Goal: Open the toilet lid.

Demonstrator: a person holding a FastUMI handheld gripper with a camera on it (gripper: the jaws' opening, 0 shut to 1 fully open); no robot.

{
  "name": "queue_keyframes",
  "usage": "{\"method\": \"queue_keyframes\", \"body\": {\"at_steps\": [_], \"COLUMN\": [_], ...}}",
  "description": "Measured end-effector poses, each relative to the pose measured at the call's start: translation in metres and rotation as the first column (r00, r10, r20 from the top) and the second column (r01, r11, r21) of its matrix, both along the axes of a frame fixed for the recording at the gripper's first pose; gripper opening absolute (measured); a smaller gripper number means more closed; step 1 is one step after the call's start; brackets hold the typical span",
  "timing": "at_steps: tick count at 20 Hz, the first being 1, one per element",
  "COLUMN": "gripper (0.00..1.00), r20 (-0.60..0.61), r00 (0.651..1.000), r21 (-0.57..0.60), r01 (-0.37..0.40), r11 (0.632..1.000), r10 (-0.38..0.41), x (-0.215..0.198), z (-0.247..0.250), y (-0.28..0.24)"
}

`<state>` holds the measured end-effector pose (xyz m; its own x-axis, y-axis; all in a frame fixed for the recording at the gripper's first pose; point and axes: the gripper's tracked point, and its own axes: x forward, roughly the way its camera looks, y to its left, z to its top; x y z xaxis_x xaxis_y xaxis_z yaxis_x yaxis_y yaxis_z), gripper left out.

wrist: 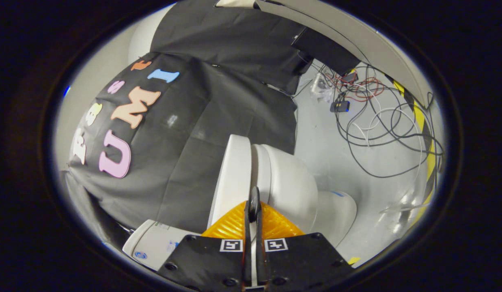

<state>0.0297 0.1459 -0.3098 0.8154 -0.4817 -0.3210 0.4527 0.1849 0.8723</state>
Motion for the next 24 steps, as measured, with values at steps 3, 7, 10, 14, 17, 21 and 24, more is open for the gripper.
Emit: {"method": "queue_keyframes", "body": {"at_steps": [3,7,10,14,17,21,24], "gripper": [0.04,0.05,0.04,0.04,0.03,0.03,0.03], "r20": [-0.039,-0.054,-0.092,-0.081,-0.057,-0.064,-0.1], "r00": [0.999,0.998,0.993,0.991,0.99,0.986,0.979], "r21": [-0.062,-0.15,-0.207,-0.284,-0.367,-0.46,-0.501], "r01": [-0.02,-0.052,-0.095,-0.128,-0.143,-0.168,-0.202], "r11": [0.998,0.987,0.974,0.95,0.919,0.872,0.842], "r10": [0.018,0.044,0.077,0.109,0.131,0.156,0.175], "x": [0.001,0.005,0.009,0.013,0.022,0.034,0.037], "z": [0.013,0.043,0.061,0.093,0.126,0.163,0.173], "y": [0.001,0.003,0.004,0.011,0.021,0.038,0.045]}}
